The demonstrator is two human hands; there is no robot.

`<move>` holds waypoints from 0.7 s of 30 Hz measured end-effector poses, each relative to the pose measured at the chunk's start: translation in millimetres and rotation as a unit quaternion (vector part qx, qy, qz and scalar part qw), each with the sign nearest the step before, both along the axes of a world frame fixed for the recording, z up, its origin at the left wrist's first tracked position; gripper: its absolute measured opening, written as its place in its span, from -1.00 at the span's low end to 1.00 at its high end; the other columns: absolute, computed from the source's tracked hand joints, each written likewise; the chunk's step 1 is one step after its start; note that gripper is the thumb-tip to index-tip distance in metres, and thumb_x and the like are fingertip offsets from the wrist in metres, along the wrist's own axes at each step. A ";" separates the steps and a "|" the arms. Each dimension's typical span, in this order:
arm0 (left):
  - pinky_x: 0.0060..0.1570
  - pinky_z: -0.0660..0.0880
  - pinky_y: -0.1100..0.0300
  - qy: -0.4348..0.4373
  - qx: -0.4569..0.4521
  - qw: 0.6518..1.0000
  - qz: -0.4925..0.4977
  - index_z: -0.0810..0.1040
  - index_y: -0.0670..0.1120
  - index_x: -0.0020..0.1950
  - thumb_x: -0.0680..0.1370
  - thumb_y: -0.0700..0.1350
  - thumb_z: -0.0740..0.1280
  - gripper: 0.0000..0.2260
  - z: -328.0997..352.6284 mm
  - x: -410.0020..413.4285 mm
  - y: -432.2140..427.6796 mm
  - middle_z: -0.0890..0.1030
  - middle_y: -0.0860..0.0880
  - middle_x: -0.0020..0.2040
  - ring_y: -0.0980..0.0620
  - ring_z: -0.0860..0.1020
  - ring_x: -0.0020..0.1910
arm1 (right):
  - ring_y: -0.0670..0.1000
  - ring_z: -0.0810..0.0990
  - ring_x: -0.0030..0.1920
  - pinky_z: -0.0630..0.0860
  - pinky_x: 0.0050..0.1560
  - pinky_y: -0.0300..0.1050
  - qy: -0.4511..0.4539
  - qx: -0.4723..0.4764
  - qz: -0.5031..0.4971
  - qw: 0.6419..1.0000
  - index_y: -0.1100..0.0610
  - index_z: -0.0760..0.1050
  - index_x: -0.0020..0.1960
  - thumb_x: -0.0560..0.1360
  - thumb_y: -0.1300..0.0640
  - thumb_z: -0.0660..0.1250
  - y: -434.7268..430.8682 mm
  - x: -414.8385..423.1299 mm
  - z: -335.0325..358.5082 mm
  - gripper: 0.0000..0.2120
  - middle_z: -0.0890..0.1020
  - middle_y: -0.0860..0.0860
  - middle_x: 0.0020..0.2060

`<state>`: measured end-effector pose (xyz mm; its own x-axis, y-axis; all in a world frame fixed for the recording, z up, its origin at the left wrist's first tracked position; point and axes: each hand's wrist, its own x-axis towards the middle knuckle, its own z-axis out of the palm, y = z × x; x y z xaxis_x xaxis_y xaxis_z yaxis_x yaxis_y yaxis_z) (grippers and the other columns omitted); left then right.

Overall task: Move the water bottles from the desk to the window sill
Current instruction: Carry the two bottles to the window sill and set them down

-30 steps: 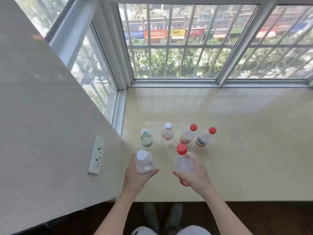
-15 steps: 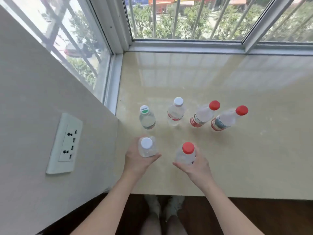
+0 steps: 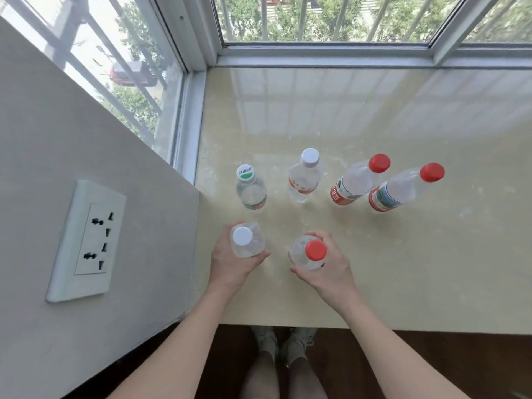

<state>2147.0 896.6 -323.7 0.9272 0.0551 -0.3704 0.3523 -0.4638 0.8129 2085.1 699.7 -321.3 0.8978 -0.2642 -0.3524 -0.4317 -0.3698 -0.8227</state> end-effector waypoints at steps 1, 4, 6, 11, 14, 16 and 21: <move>0.07 0.52 0.20 0.002 -0.001 1.000 0.002 0.46 0.24 0.09 0.19 -0.06 0.68 -0.39 -1.3 -0.9 2.6 0.61 0.18 0.05 0.16 0.57 0.07 | -0.23 0.55 0.00 0.36 -0.05 -0.49 -0.002 -0.005 0.008 1.000 -0.11 0.46 0.15 0.22 0.13 0.64 0.4 -2.2 -0.8 -0.40 0.59 -0.21 -0.02; 0.13 0.55 0.03 0.007 0.000 1.000 -0.002 0.49 0.22 0.13 0.17 -0.02 0.68 -0.38 -4.6 -4.2 10.2 0.62 0.16 0.06 0.13 0.58 0.08 | -0.24 0.54 0.01 0.37 -0.04 -0.49 0.001 -0.020 0.020 1.000 -0.12 0.44 0.18 0.21 0.08 0.65 0.6 -10.3 -3.1 -0.37 0.57 -0.25 -0.02; 0.14 0.55 0.00 0.009 -0.003 1.000 -0.003 0.48 0.25 0.11 0.17 -0.02 0.68 -0.38 -5.0 -4.7 13.3 0.62 0.15 0.06 0.11 0.58 0.08 | -0.23 0.54 0.00 0.38 -0.04 -0.48 0.002 -0.025 0.020 0.999 -0.12 0.44 0.19 0.21 0.07 0.65 1.7 -13.4 -3.4 -0.37 0.56 -0.26 -0.02; 0.12 0.53 0.09 0.016 0.003 1.000 -0.009 0.42 0.22 0.20 0.18 -0.04 0.67 -0.30 0.9 -5.9 13.1 0.58 0.21 0.07 0.16 0.55 0.09 | -0.24 0.54 0.00 0.37 -0.03 -0.49 -0.005 -0.023 0.020 1.000 -0.10 0.45 0.19 0.20 0.06 0.66 5.4 -16.7 -2.6 -0.36 0.56 -0.26 -0.03; 0.15 0.50 0.15 0.031 0.001 0.999 -0.007 0.37 0.23 0.28 0.19 -0.02 0.66 -0.24 3.7 -10.0 16.2 0.55 0.21 0.15 0.12 0.53 0.15 | -0.22 0.54 0.04 0.37 0.01 -0.48 0.010 -0.016 0.019 1.000 -0.12 0.42 0.23 0.18 0.03 0.67 6.2 -21.2 -5.2 -0.29 0.57 -0.25 0.03; 0.16 0.45 0.18 0.039 0.030 0.999 -0.020 0.34 0.19 0.34 0.22 -0.03 0.64 -0.22 9.1 -11.8 20.6 0.53 0.19 0.23 0.12 0.51 0.18 | -0.23 0.52 0.09 0.35 0.09 -0.48 0.034 -0.013 0.021 0.999 -0.12 0.38 0.32 0.18 0.01 0.68 4.7 -24.3 -5.5 -0.20 0.55 -0.25 0.12; 0.33 0.37 0.06 0.082 0.202 0.970 -0.106 0.21 0.03 0.50 0.39 -0.05 0.45 -0.27 38.4 -24.3 42.0 0.37 0.07 0.44 0.02 0.35 0.40 | -0.01 0.37 0.39 0.29 0.37 -0.19 0.103 -0.097 0.110 0.984 0.00 0.15 0.56 0.29 0.12 0.59 -10.0 -32.5 4.1 -0.03 0.40 -0.05 0.40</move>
